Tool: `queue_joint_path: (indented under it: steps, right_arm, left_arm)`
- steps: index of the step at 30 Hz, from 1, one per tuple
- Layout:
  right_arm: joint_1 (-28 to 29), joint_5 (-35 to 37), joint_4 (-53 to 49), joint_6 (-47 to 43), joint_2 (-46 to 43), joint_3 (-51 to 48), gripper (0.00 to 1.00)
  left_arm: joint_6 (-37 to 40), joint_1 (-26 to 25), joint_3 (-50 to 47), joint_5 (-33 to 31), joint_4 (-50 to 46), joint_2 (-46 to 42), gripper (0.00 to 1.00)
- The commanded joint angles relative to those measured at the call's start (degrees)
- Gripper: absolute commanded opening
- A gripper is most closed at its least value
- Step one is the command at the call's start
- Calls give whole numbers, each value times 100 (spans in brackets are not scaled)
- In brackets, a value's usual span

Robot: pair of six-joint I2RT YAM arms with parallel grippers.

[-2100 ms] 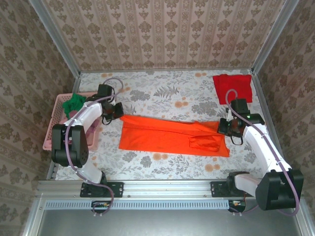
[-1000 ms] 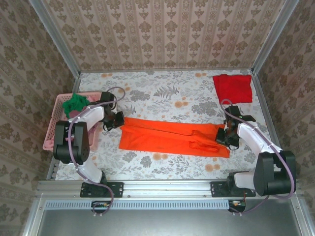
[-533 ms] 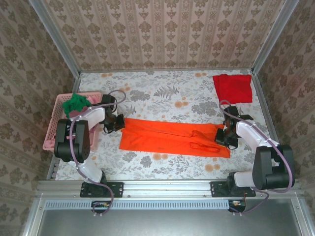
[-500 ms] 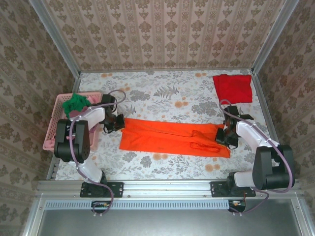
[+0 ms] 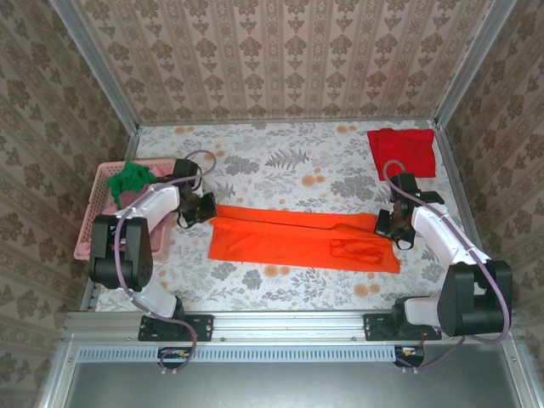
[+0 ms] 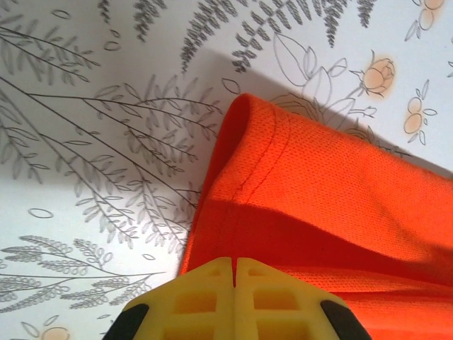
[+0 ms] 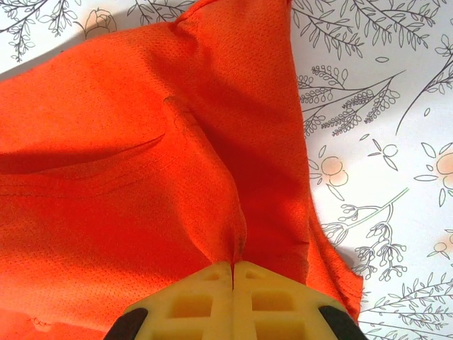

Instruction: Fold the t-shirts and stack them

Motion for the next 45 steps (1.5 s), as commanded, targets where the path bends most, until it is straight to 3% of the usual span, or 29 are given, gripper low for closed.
queue_joint_path:
  steps: [1,11,17,21,25,27,30,37,41,45]
  right_arm:
    - [6,219,-150,-20,86,69,0]
    - [-7,169,33,-11,293,-74,2]
    - [2,176,-31,-182,-26,113,50]
    - [114,80,196,-435,-299,211,64]
    - [483,-280,628,-428,-153,292,71]
    - [857,-363,917,-330,177,388,72]
    - [1360,-455,1278,-89,937,659,71]
    - [1798,-689,1274,240,2313,1171,56]
    - [1815,-667,1148,209,2338,1096,43]
    - [1824,-660,1077,227,2036,920,40]
  left_arm:
    - [-160,-94,-88,200,-94,-73,0]
    - [-210,-90,-563,170,73,52,3]
    - [-233,-102,-511,87,-56,-165,41]
    - [-318,-113,-260,90,-225,-500,71]
    - [-440,-288,27,101,-79,-617,91]
    - [-596,-512,120,194,204,-519,98]
    - [-897,-810,180,363,713,-185,100]
    - [-1229,-1179,99,607,1265,383,100]
    - [-1241,-1206,-86,600,1281,406,99]
    - [-1242,-1220,-398,628,1256,355,99]
